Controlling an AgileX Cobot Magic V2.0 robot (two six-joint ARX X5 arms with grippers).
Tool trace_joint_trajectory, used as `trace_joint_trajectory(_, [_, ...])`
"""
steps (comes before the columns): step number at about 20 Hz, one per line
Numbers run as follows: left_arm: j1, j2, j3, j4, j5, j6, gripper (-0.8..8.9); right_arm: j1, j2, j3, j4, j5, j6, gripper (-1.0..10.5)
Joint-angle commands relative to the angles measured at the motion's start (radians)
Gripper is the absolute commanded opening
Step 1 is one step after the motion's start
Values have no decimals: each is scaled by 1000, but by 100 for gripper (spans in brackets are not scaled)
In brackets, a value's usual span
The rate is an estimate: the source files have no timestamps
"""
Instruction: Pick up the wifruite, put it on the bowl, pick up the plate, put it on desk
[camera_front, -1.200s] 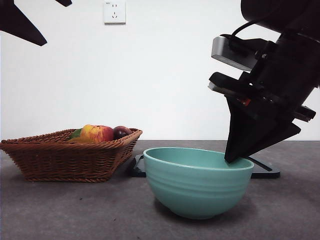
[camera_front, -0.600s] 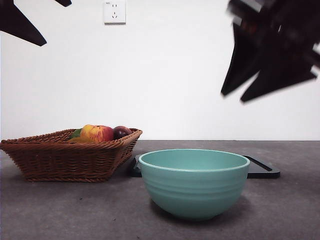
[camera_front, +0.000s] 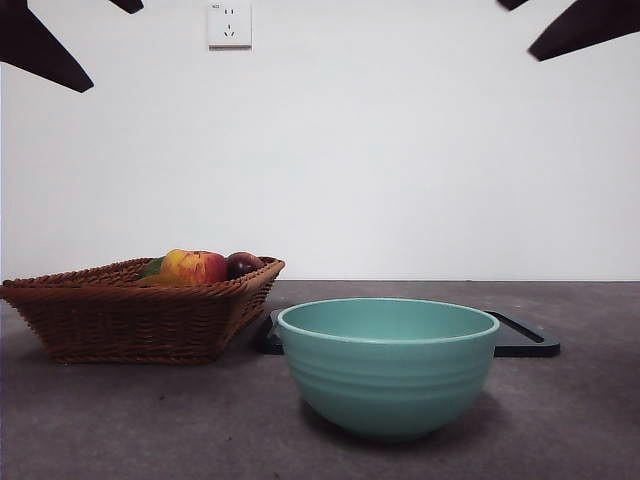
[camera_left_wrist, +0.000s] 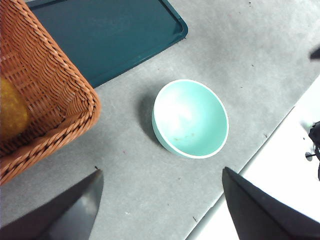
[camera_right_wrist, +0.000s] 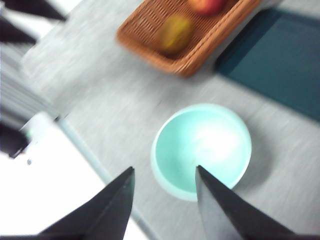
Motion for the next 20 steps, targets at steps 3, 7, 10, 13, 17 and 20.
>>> trace_joint_trajectory(3, [-5,5,10,4,2,9,375,10,-14,18,-48,-11,11,196])
trace_joint_trajectory(7, [-5,5,10,4,2,9,375,10,-13,18,-47,-11,11,196])
trace_joint_trajectory(10, [-5,5,10,4,2,9,375,10,-13,18,-47,-11,11,196])
trace_joint_trajectory(13, [-5,5,10,4,2,9,375,10,-13,18,-47,-10,11,196])
trace_joint_trajectory(17, [-6,5,10,3,2,9,365,10,-13,18,-47,-11,10,195])
trace_joint_trajectory(20, [-6,5,10,2,2,8,139,10,-13,18,-47,-11,6,45])
